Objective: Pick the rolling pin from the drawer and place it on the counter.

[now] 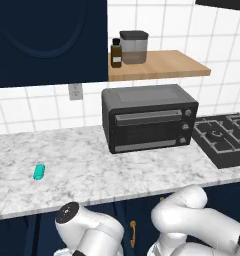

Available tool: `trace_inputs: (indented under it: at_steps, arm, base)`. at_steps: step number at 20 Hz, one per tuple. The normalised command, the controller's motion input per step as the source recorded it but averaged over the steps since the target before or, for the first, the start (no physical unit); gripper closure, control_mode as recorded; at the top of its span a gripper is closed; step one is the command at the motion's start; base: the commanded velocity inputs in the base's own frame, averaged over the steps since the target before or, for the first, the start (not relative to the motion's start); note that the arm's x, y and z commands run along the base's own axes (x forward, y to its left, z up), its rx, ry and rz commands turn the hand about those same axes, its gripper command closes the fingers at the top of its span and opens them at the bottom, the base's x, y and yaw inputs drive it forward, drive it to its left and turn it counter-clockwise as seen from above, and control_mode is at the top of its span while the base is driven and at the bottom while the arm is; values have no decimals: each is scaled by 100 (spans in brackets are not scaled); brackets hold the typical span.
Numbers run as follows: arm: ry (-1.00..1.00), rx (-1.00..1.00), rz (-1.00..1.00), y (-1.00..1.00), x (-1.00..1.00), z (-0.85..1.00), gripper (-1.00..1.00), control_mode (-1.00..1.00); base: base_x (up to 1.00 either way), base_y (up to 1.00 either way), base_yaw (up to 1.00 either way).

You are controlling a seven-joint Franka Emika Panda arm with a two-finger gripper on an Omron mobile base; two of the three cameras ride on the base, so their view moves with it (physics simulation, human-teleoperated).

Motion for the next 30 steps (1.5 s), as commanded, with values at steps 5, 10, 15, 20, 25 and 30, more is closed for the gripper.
trace_inputs:
  at_steps: [5, 10, 15, 20, 25, 30]
  arm:
    - [1, 18, 0, -52, 47, 10, -100, -100]
    - [0, 13, 0, 17, 39, 15, -100, -100]
    - [0, 10, -12, 29, 1, 0, -100, -100]
    - [6, -8, -14, 50, 65, 0, -100, -100]
    - [7, -3, 0, 16, 28, -11, -100, -100]
    - [1, -1, 0, 37, 2, -26, -100, -100]
  base:
    - [0, 0, 0]
    - [0, 0, 0]
    - [0, 0, 0]
    - [0, 0, 0]
    - [0, 0, 0]
    - [0, 0, 0]
